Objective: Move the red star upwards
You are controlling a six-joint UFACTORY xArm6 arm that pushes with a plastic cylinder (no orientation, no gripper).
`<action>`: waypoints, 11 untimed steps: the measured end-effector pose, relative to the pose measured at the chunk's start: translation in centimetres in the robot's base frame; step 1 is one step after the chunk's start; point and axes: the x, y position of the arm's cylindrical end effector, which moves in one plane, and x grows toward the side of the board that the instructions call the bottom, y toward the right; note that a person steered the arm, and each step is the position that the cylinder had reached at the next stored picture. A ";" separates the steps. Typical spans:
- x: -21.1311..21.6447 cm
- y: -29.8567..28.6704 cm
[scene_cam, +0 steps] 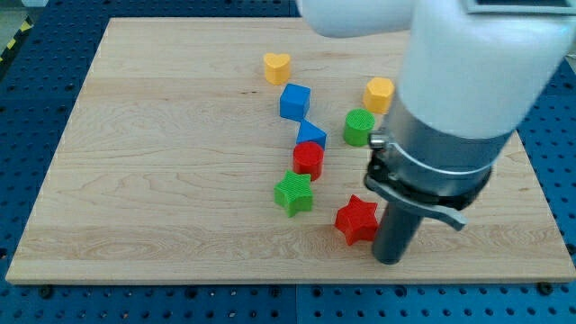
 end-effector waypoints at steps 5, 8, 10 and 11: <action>0.2 -4.3; -1.9 -3.0; -2.6 -0.3; -2.7 4.1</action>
